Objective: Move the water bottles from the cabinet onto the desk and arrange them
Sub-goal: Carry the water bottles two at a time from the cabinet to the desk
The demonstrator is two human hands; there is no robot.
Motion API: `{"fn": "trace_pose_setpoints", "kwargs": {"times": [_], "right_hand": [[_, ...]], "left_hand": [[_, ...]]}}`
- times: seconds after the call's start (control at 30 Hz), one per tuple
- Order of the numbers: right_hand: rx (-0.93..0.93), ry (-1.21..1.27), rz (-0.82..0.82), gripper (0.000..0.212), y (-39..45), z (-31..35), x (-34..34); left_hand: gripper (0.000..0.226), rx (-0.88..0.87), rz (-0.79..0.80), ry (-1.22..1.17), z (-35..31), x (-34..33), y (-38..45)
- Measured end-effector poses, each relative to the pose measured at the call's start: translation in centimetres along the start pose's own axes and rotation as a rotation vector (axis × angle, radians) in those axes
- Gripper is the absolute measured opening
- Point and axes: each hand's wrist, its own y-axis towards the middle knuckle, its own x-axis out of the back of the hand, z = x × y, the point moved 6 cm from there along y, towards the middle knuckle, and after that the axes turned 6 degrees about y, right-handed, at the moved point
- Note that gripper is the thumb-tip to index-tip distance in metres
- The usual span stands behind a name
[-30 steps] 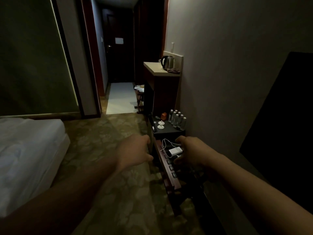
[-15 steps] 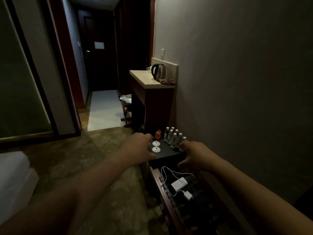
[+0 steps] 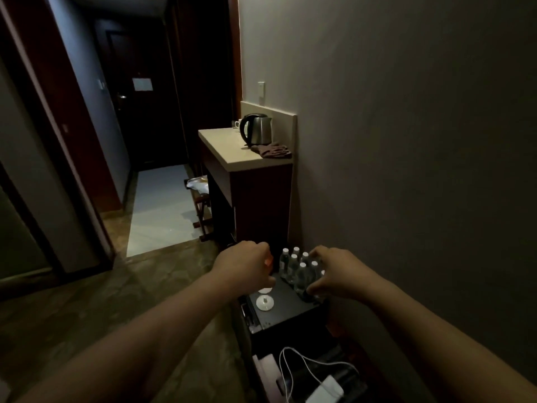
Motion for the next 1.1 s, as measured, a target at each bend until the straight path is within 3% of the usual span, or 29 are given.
{"fn": "trace_pose_setpoints", "kwargs": {"times": [0.4, 0.83, 1.1], "right_hand": [[-0.117, -0.003, -0.016, 0.082, 18.4, -5.5, 0.5], [-0.608, 0.109, -0.145, 0.083, 33.7, -9.2, -5.4], [-0.805, 0.224, -0.184, 0.078, 38.3, -12.4, -9.5]], "left_hand": [[0.058, -0.088, -0.013, 0.038, 5.7, -7.1, 20.7], [0.054, -0.599, 0.056, -0.023, 9.5, -16.1, 41.7], [0.05, -0.731, 0.135, -0.058, 11.3, -23.0, 48.8]]}}
